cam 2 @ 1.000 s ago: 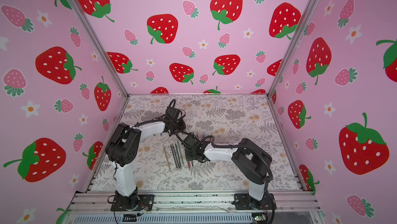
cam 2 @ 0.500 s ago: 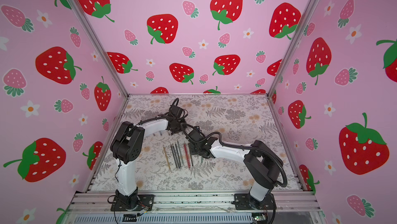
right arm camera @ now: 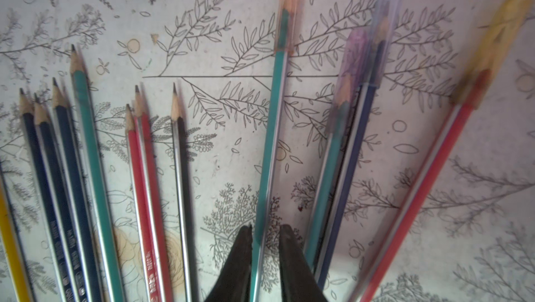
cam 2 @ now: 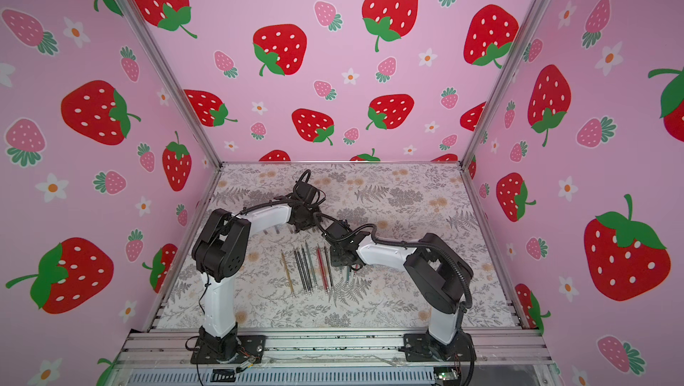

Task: Remove the protective cover of the pencils
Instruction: Place the protective sleeve at the center of the board, then pick up the pencil from the center of the board.

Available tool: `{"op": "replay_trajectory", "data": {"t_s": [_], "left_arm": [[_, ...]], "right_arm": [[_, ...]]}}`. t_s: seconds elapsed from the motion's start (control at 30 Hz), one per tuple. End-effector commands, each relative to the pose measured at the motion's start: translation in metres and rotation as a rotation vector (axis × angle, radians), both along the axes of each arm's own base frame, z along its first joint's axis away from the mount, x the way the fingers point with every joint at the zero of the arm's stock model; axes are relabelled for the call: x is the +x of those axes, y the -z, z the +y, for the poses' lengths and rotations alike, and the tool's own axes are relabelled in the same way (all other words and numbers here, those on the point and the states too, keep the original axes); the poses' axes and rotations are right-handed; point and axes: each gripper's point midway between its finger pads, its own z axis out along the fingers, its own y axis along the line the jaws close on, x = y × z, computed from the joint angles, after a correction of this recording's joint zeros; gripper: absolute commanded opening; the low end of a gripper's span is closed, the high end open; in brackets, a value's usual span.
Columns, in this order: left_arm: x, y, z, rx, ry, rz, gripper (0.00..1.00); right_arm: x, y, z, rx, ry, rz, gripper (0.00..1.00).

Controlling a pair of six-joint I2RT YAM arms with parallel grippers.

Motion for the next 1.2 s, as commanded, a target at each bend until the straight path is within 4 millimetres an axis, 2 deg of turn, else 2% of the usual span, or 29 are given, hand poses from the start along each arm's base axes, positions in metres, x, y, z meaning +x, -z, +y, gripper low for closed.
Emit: {"op": "replay_trajectory", "data": {"t_s": [0.0, 0.23, 0.5, 0.67, 0.9, 1.17], "left_arm": [[0.004, -0.006, 0.001, 0.027, 0.001, -0.008, 0.24], [0.004, -0.009, 0.0, 0.021, 0.004, -0.012, 0.27], [0.004, -0.027, -0.002, -0.007, 0.005, -0.044, 0.29], [0.001, -0.046, -0.001, -0.027, 0.004, -0.079, 0.3], [-0.012, -0.082, 0.006, -0.069, -0.012, -0.163, 0.31], [-0.036, -0.116, 0.029, -0.111, -0.069, -0.27, 0.33]], "right_arm": [[0.0, 0.005, -0.003, -0.041, 0.013, 0.033, 0.22], [0.001, 0.016, -0.003, -0.083, 0.018, 0.068, 0.27], [-0.002, 0.032, -0.006, -0.136, 0.029, 0.115, 0.27], [-0.003, 0.036, -0.009, -0.149, 0.038, 0.127, 0.23], [-0.004, 0.039, -0.008, -0.149, 0.039, 0.137, 0.16], [-0.005, 0.039, -0.006, -0.141, 0.033, 0.14, 0.07]]}}
